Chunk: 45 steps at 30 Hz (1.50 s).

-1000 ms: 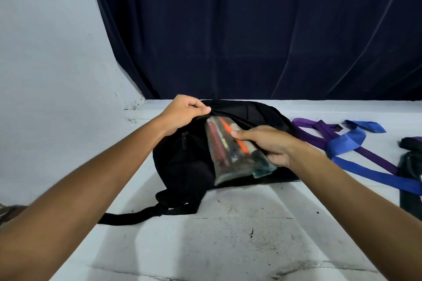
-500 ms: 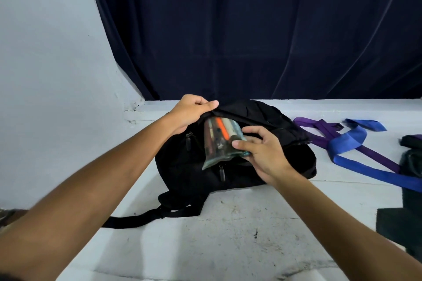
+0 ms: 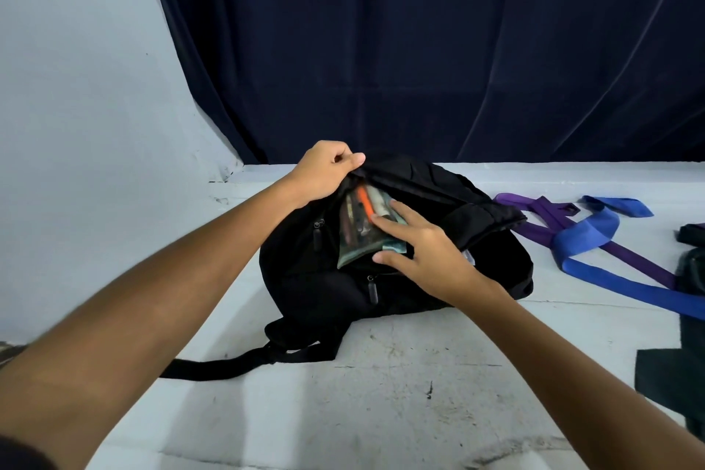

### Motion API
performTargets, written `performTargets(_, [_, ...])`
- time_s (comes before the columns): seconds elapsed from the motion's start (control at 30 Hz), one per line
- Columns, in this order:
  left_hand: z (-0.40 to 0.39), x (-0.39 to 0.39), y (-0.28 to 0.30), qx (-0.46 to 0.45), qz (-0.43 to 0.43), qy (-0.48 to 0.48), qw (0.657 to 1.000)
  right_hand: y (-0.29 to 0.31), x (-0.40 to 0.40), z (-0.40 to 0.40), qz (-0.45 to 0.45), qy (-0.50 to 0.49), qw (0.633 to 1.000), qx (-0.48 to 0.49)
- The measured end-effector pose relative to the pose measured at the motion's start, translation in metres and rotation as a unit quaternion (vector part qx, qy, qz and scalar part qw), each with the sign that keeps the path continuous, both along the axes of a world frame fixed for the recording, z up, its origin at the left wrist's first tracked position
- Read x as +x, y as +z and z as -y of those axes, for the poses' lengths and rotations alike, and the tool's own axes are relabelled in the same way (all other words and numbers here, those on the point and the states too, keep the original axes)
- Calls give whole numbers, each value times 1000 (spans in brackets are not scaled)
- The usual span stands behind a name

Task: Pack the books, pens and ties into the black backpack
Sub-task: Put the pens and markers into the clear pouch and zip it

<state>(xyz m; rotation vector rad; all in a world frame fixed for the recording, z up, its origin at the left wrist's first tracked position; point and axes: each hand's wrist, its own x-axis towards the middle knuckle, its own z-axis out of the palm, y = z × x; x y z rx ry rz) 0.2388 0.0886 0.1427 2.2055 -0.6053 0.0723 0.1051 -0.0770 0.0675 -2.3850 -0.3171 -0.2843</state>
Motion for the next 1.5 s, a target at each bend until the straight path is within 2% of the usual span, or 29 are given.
performTargets(0.1, [1, 0, 1, -8, -7, -12, 1000, 2, 13, -1, -25, -6, 999, 37])
performTargets(0.5, [-14, 1, 25, -18, -12, -14, 1000, 20, 72, -13, -69, -43, 996, -39])
performTargets(0.63, [-17, -2, 31, -22, -13, -24, 999, 28, 83, -22, -71, -71, 995, -1])
performTargets(0.73, [-20, -3, 37, -30, -13, -25, 999, 29, 98, -33, -79, -88, 993, -10])
performTargets(0.9, [-27, -1, 39, -44, -33, -32, 998, 31, 120, -51, -129, -54, 986, 94])
performTargets(1.13, [-32, 0, 41, -64, -68, -47, 995, 37, 135, -46, -205, -26, 957, 205])
performTargets(1.37, [-33, 2, 43, -50, -80, -74, 993, 39, 142, -36, -260, -8, 944, 204])
performTargets(1.5, [-47, 0, 46, -55, -77, -65, 993, 38, 141, -28, -253, 26, 942, 219])
